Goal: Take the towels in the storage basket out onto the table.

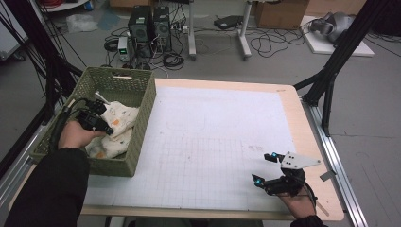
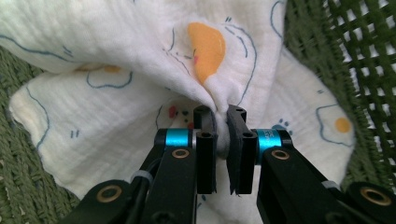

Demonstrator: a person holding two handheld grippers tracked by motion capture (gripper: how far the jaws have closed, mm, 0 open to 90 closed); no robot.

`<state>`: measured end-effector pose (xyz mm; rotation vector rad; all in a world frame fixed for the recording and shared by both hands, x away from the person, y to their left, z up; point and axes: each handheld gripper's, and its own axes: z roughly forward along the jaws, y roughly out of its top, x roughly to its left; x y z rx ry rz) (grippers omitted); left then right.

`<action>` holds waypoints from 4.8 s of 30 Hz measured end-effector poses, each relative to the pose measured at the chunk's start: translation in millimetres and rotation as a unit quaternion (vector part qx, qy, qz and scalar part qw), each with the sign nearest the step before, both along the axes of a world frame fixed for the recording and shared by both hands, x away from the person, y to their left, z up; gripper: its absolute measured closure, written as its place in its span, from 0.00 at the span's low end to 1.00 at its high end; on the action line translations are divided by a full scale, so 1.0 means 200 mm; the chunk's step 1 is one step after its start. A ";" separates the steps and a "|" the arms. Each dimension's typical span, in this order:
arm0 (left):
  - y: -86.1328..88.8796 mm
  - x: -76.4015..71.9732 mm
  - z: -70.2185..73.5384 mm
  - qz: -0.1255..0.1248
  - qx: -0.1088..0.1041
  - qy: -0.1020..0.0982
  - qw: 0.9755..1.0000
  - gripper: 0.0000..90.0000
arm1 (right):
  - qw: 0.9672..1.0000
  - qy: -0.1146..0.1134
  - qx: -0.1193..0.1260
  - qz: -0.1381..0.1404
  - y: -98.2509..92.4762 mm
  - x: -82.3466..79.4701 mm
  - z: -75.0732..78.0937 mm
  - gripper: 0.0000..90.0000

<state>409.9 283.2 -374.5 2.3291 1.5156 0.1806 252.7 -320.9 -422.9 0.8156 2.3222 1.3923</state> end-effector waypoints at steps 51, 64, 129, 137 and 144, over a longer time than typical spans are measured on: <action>0.36 -0.26 0.28 0.079 -0.332 -0.153 0.928 0.92 | 1.000 0.005 0.006 -0.004 0.00 0.00 0.00 0.11; 0.39 -0.26 0.34 0.092 -0.388 -0.169 0.901 0.92 | 1.000 0.004 0.006 -0.003 0.00 0.01 0.00 0.11; -0.44 -0.13 0.66 -0.091 -0.478 -0.133 0.864 0.92 | 1.000 0.005 0.007 0.009 0.01 0.03 0.00 0.11; -0.58 -0.10 0.56 -0.103 -0.474 -0.108 0.868 0.92 | 1.000 0.000 0.009 0.010 0.01 0.02 0.00 0.11; -0.73 -0.08 0.46 -0.113 -0.473 -0.084 0.870 0.92 | 1.000 0.002 0.010 0.011 0.01 0.02 0.01 0.11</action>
